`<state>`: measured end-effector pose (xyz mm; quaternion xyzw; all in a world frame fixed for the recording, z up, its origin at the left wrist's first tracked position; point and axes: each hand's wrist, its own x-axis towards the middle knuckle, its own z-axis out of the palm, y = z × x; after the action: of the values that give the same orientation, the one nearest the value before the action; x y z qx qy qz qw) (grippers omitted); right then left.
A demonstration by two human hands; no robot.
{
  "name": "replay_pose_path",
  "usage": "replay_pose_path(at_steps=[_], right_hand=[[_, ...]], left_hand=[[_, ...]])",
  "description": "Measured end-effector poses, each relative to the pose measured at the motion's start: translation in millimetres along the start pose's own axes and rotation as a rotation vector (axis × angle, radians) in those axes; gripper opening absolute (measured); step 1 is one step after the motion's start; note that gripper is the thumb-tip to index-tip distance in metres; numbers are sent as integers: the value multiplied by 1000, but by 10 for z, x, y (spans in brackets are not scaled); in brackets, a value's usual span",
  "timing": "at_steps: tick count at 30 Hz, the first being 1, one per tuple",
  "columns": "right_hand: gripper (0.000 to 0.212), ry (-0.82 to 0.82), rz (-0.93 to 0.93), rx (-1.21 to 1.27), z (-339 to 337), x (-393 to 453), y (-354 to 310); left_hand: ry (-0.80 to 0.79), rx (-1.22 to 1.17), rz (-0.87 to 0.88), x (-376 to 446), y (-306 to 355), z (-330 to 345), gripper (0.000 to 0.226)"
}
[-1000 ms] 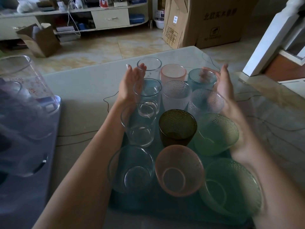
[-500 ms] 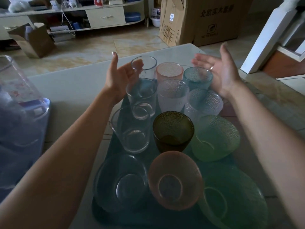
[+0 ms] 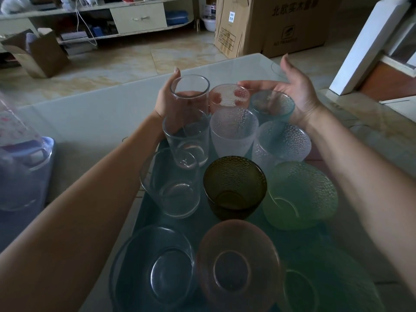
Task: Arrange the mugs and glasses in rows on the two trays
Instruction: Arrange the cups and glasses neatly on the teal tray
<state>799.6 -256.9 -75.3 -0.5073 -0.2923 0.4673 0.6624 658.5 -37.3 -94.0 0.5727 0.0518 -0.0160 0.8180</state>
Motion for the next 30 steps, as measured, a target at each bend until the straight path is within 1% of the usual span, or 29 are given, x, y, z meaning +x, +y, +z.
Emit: replay_pose_path(at_steps=[4,8,10,11,15,19,23,25,28,30], right_hand=[[83,-6,-5,3,16,-56,6],[83,-17,-2,18,52,-85,7],[82,5,3,14,61,-94,7],[82,31,3,5,65,-99,6],[81,220,-38,-101,121,-213,-21],[76,417,-18,-168,248,-452,-59],[73,628,-46,-219,422,-842,-70],[71,688,-99,-147,585,-1140,-45],[65,768,-234,-3,876,-1630,51],[61,890,-320,48,1103,-1928,137]], left_hand=[[51,20,-14,-43,-20,11,89],[40,34,-15,-81,-21,24,88],[32,30,-13,-101,-28,45,90],[60,15,-7,-119,-28,53,90],[268,-10,26,-205,-15,62,83],[409,10,95,-402,-8,142,77],[514,25,101,-820,42,324,75],[594,59,107,-1109,70,426,70],[724,78,151,-1603,-9,650,62],[881,70,226,-1941,-113,872,56]])
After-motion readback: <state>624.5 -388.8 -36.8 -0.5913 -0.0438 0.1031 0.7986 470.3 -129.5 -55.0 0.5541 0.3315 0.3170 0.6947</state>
